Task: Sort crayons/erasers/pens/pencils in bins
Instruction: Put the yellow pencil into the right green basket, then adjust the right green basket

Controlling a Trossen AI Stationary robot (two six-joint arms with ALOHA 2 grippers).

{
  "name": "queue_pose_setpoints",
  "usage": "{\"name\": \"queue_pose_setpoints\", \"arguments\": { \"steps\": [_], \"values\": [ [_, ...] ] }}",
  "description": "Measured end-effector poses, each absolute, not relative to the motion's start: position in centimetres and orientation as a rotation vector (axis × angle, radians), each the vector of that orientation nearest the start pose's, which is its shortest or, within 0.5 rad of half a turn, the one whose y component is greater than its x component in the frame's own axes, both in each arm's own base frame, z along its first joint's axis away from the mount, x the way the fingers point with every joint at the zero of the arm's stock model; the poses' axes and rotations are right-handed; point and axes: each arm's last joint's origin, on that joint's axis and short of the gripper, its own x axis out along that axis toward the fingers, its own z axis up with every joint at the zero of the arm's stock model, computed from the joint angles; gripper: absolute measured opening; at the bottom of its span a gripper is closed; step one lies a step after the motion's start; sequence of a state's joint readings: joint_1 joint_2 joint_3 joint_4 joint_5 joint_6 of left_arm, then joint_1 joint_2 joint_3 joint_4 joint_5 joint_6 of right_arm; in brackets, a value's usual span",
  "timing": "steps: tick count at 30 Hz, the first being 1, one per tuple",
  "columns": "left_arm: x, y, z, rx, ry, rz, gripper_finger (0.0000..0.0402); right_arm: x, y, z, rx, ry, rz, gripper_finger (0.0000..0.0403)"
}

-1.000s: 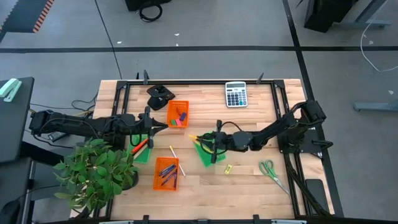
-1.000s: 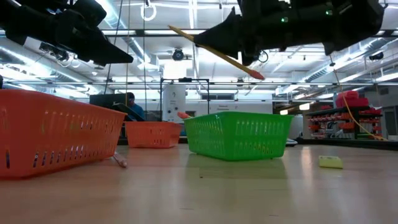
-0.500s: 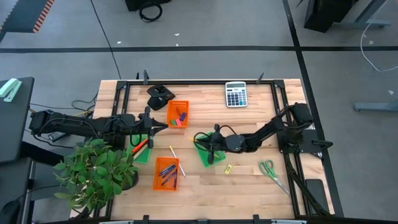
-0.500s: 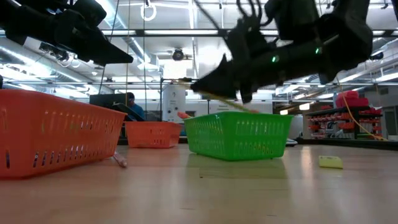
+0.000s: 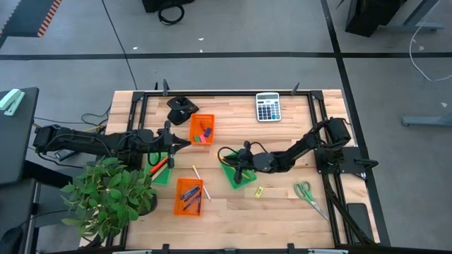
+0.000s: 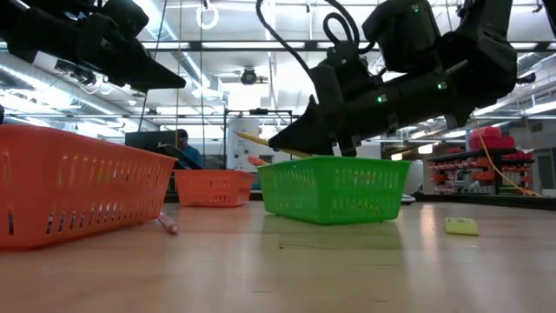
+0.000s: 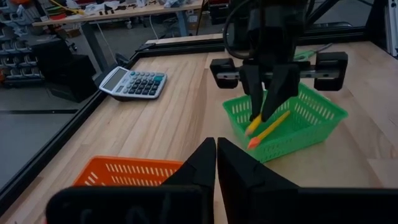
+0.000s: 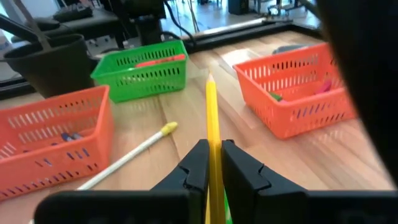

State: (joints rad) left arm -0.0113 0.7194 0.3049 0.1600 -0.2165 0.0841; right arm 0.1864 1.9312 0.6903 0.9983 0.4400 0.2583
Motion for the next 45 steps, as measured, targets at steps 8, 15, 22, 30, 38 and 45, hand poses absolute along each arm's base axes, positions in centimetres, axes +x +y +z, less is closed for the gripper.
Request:
{"name": "queue_pose_setpoints", "arguments": {
  "steps": [8,15,22,30,38,45],
  "values": [
    [16.3,0.4,20.9,0.113,0.263,0.193,0.0030,33.6,5.1,11.7,0.207,0.210,-0.279,0.0106],
    [16.3,0.4,20.9,0.118,0.263,0.192,0.0021,33.1,5.8,16.0,0.230,0.118,-0.127,0.0139],
    [16.3,0.4,20.9,0.119,0.263,0.193,0.0026,29.5,9.2,19.4,-0.063,0.493,0.135,0.0128],
    [16.3,0.4,20.9,0.119,0.263,0.192,0.0026,29.2,13.2,20.0,-0.295,0.821,0.069,0.0126],
    [16.3,0.3,20.9,0.121,0.265,0.181,0.0030,32.0,13.4,18.2,-0.307,0.987,0.024,0.0125],
    [16.3,0.2,20.9,0.122,0.264,0.175,0.0036,32.8,12.6,16.6,-0.269,1.049,0.032,0.0125]
  ]
}}
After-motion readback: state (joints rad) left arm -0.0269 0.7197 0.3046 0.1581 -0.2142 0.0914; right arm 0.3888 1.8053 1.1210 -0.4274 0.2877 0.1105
